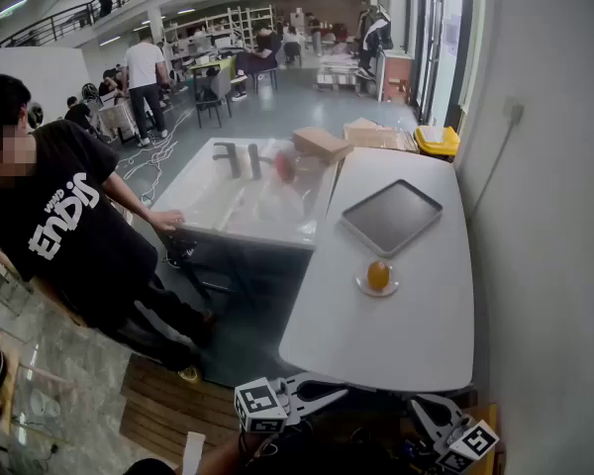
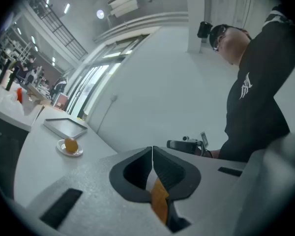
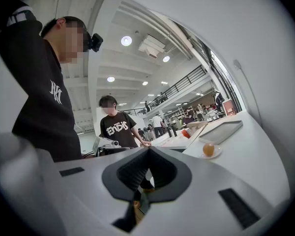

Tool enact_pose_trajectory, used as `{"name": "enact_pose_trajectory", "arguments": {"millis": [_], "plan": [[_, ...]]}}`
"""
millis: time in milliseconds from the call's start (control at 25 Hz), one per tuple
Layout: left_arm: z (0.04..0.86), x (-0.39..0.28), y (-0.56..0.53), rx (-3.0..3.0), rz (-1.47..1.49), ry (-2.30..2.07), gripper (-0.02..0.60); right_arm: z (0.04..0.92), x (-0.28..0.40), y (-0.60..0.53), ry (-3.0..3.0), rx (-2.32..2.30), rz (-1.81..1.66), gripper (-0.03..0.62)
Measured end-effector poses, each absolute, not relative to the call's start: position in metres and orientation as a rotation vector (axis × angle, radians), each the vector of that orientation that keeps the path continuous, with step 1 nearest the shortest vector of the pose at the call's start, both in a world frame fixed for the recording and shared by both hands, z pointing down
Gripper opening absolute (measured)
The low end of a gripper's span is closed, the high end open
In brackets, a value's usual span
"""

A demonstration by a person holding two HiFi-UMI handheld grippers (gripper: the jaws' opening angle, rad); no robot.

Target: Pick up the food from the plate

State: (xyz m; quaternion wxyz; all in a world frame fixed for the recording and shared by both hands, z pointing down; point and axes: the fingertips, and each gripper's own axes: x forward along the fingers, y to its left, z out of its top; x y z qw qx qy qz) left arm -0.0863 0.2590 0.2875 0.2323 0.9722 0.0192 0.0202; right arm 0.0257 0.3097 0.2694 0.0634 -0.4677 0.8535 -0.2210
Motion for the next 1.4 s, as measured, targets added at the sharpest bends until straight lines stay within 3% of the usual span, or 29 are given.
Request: {"name": "enact_pose_trajectory", "arguments": {"millis": [240,400,560,840,1080,1160,1400], "plan": [[0.278,-0.069,0.209,2.709,-0.041,-0.032,0.009,0.261,0.057,0.258,2.605,-1.379,-0.493,0.002],[0.283,-0.064,0.226,2.696,0.026,-0.065,0.009,0.253,0.072,0.281,2.600,-1.407,-0.497,0.002],[0.257,-0.055,0.195,2.767,-0.030,-0.187,0.009,0.215,0.112,0.274,2.585,-1.419,-0.284,0.003],[0.290,-0.024,0.178,2.698,-0.013,-0.345,0.009,0.259,0.194,0.265,2.457,-1.365,-0.328,0.014],[0.302,-0.020,0.185,2.679,0.000,-0.431,0.009,0.281,0.185,0.249,2.560,-1.253,-0.378,0.039],[0.309,-0.032,0.179,2.673,0.013,-0.459,0.009,0.283,0.172,0.233,2.603,-1.223,-0.393,0.080],[0.319,-0.098,0.152,2.623,-0.065,-0.486,0.009,0.261,0.099,0.190,2.677,-1.189,-0.378,0.104]]}}
